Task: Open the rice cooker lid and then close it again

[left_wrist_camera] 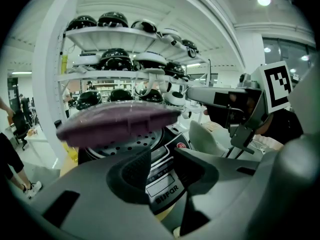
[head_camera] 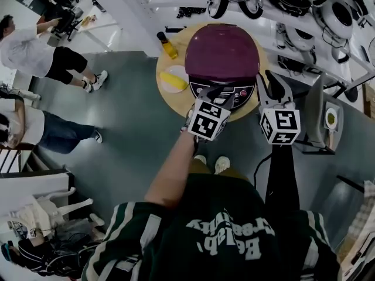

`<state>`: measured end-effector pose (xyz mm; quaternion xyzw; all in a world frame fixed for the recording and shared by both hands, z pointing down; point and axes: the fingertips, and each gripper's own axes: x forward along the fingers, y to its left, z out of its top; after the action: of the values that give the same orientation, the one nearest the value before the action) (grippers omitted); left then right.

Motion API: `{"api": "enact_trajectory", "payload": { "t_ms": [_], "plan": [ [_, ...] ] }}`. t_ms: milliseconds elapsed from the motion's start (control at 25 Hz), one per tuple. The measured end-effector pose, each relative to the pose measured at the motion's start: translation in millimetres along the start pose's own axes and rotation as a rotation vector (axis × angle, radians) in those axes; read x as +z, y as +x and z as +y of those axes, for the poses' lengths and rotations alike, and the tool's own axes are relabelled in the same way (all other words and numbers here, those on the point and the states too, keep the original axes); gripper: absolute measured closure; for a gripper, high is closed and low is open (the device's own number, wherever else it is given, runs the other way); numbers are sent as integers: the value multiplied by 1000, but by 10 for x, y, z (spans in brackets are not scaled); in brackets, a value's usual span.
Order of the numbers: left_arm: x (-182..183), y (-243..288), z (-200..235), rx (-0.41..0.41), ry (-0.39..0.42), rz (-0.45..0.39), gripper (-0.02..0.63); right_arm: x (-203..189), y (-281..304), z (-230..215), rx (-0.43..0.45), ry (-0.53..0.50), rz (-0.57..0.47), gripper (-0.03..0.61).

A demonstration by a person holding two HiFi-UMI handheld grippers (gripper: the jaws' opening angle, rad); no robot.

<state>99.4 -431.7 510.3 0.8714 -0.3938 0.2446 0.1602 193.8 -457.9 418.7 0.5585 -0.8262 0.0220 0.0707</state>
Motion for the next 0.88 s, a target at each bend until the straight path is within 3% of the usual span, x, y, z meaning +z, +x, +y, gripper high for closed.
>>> {"api": "enact_trajectory", "payload": {
  "t_ms": [560, 880],
  "plan": [
    [-42, 30, -32, -19, -29, -2, 449, 14, -13, 52, 9, -5, -1, 474],
    [-30, 29, -55, -11, -7, -23, 433, 76, -57, 81, 16, -20, -3, 474]
  ]
}}
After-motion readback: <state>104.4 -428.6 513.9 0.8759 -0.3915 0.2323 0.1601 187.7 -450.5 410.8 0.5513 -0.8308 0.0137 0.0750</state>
